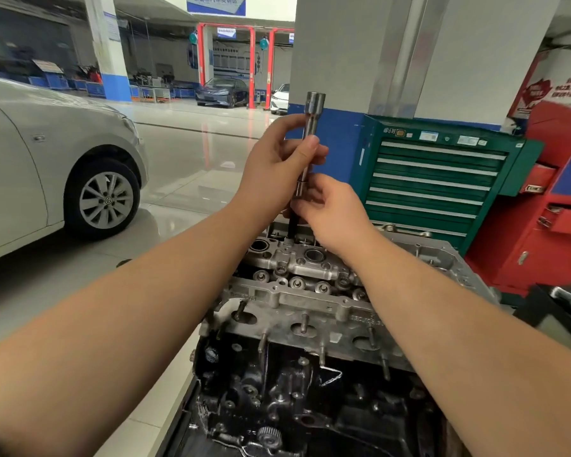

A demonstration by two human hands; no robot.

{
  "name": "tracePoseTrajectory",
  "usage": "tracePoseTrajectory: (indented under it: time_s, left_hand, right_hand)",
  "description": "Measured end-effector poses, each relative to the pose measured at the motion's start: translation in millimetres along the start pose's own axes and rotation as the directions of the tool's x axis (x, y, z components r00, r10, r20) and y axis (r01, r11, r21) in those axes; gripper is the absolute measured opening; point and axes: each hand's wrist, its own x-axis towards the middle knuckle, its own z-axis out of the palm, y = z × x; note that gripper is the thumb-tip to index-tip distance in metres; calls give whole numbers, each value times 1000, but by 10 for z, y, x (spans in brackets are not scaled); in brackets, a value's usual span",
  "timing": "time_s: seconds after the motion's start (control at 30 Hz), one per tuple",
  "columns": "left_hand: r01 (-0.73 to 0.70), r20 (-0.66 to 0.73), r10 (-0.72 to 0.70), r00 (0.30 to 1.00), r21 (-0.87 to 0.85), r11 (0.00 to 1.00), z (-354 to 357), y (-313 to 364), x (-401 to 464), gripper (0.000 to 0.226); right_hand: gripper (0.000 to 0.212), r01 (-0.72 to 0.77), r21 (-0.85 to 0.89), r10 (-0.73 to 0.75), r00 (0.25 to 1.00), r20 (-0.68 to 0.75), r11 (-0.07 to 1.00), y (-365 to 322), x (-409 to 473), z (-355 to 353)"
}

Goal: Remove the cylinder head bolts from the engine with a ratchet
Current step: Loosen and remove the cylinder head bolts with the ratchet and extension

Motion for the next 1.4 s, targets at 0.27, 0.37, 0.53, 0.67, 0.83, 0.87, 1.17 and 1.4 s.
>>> tracePoseTrajectory:
  time_s: [0.27, 0.37, 0.53, 0.67, 0.83, 0.87, 1.17, 1.4]
  left_hand:
    - [-7, -85, 20, 996, 149, 989, -22, -95, 30, 15]
    - [-21, -40, 26, 999, 117, 993, -22, -92, 36, 22]
    - [43, 24, -44, 999, 30, 999, -11, -37, 4, 25]
    - [96, 27, -98, 995, 74, 993, -65, 35, 32, 36]
    - [127, -4, -131, 991, 284, 950, -216, 55, 68, 23]
    - [120, -1, -127, 992, 311, 943, -237, 48, 53, 24]
    - [67, 54, -99, 994, 413, 908, -207, 38, -111, 26]
    - [-61, 232, -421, 877, 923, 380, -554, -98, -487, 62]
  right_hand:
    - [38, -14, -63, 2, 983, -186, 998, 43, 15, 101]
    - [27, -24, -26, 19, 985, -170, 999, 56, 24, 83]
    - [14, -6, -79, 5, 1000, -16, 997, 51, 39, 102]
    - [24, -29, -127, 19, 997, -78, 991, 54, 62, 91]
    - [39, -16, -142, -1, 993, -119, 990, 76, 77, 91]
    - [39, -10, -145, -6, 994, -112, 989, 85, 84, 95]
    - [16, -22, -126, 13, 997, -73, 992, 21, 26, 98]
    - [26, -23, -162, 9, 996, -84, 987, 57, 74, 91]
